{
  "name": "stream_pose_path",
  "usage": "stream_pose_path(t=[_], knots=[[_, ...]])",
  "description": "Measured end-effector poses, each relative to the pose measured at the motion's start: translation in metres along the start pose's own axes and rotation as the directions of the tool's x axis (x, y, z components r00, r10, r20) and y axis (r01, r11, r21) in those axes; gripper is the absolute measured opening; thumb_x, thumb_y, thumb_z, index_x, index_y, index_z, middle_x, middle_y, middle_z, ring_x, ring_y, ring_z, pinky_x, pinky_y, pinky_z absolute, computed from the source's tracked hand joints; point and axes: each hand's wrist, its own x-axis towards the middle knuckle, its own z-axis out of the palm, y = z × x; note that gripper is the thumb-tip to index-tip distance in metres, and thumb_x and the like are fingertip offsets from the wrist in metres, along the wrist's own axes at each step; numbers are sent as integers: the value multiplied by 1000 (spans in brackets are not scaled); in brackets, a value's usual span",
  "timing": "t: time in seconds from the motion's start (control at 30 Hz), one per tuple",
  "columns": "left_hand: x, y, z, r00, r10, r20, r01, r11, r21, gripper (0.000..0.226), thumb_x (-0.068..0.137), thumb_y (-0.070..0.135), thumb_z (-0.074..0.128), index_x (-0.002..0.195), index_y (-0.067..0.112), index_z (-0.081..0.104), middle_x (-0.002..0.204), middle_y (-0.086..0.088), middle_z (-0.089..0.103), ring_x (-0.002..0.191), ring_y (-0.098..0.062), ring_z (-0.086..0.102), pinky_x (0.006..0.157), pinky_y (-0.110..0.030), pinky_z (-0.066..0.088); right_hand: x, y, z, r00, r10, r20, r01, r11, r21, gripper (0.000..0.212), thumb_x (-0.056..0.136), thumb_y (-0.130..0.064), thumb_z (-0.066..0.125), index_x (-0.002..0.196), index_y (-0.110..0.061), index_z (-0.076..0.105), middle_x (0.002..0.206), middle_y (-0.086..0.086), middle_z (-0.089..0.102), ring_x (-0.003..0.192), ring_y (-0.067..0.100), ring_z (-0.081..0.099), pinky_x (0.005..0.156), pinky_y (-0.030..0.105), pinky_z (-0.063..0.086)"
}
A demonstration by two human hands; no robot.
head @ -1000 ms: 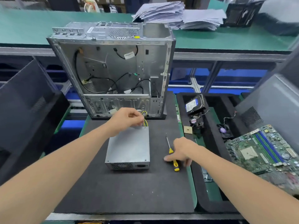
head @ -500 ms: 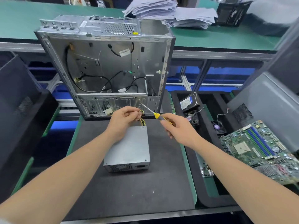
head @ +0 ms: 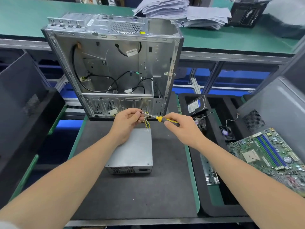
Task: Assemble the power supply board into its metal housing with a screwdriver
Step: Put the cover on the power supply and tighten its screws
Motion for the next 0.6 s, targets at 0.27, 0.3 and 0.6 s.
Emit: stream_pose_path(t=[0.27,0.3,0.6], knots=[[1,0,1,1000,5,14,-6,998,61,15,103,-2,52,104,2,67,83,-4,73,75,-12,66,74,-23,56,7,1,-10,998,-61,18,61,997,-49,15,103,-25,59,109,-27,73,64,-18,55,61,5,49,55,13,34],[1,0,1,1000,8,15,-9,998,67,15,103,-1,52,104,3,67,83,-4,73,75,-12,67,74,-22,56,8,2,-10,998,-66,20,67,996,-57,16,103,-25,59,109,-28,73,66,-20,56,63,4,50,56,13,35],[3,0,-1,999,18,26,-19,999,46,16,104,-1,50,104,3,66,86,-8,70,74,-12,66,76,-23,55,14,3,-10,998,-62,30,64,995,-79,17,104,-30,57,111,-29,72,74,-17,61,69,4,52,59,21,36]])
